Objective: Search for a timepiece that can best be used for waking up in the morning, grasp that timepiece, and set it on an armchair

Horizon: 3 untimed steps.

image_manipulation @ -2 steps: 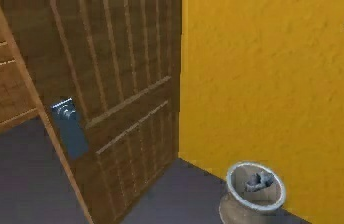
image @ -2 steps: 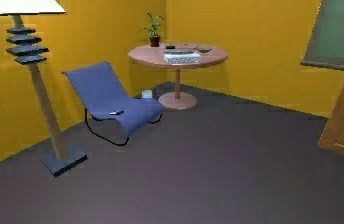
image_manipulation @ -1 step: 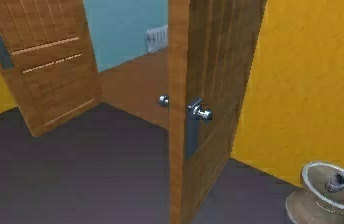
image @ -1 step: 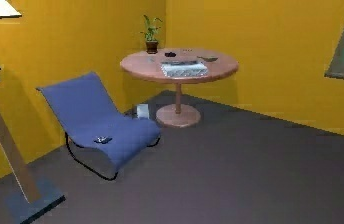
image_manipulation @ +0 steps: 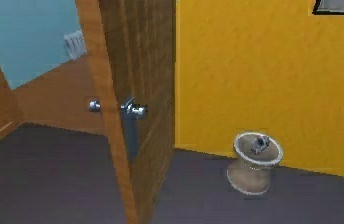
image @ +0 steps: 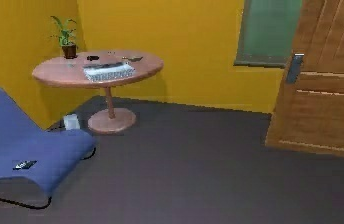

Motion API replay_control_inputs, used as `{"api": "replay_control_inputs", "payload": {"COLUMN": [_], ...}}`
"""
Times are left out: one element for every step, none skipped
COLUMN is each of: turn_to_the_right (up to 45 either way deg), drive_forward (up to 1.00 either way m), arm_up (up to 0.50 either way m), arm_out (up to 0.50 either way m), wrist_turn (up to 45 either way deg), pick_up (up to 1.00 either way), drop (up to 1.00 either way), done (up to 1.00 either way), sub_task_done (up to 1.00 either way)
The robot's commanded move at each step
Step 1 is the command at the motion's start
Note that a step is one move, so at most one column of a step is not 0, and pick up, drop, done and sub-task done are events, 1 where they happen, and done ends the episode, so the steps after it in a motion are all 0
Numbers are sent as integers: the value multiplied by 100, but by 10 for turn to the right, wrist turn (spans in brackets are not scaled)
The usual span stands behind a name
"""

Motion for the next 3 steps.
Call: {"api": "replay_control_inputs", "payload": {"turn_to_the_right": [0, 450, 330], "drive_forward": [80, 0, 0], "arm_up": [0, 0, 0], "arm_out": [0, 0, 0], "wrist_turn": [0, 0, 0], "pick_up": [0, 0, 0], "drop": [0, 0, 0], "done": [0, 0, 0], "sub_task_done": [0, 0, 0]}}
